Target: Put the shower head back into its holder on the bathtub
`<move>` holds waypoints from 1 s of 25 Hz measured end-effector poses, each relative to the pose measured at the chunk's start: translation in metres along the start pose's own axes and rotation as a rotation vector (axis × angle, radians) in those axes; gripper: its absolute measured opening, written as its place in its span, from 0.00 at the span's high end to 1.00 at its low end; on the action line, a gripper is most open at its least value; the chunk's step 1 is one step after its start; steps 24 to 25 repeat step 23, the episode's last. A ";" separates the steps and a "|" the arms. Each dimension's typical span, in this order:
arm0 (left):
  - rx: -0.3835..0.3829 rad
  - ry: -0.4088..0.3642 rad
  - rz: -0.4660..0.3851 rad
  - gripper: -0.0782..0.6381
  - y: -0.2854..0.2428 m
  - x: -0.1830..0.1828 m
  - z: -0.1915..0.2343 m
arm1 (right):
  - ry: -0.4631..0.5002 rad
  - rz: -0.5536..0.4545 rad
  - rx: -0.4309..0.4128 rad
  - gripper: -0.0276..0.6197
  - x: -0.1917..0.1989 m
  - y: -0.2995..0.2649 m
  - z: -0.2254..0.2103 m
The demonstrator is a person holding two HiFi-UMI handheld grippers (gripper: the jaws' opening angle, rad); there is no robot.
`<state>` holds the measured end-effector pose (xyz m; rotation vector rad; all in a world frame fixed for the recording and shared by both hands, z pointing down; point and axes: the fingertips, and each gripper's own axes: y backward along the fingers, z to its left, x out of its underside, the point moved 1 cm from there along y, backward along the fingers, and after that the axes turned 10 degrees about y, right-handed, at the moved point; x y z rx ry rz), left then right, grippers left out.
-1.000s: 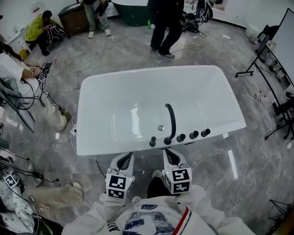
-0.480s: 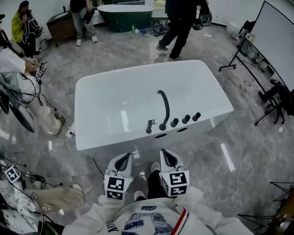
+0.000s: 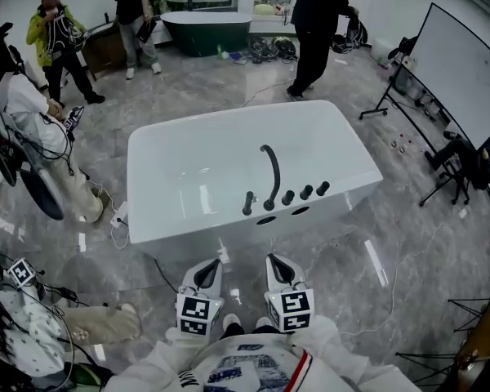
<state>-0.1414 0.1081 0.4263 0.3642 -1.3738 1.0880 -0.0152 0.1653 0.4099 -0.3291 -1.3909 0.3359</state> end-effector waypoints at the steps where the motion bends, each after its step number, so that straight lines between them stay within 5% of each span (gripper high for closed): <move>1: -0.006 0.000 -0.004 0.89 0.002 -0.002 -0.001 | 0.001 -0.001 -0.005 0.95 0.000 0.001 0.001; 25: -0.022 -0.027 -0.004 0.89 0.000 -0.019 -0.036 | -0.027 -0.013 -0.028 0.95 -0.004 0.021 -0.024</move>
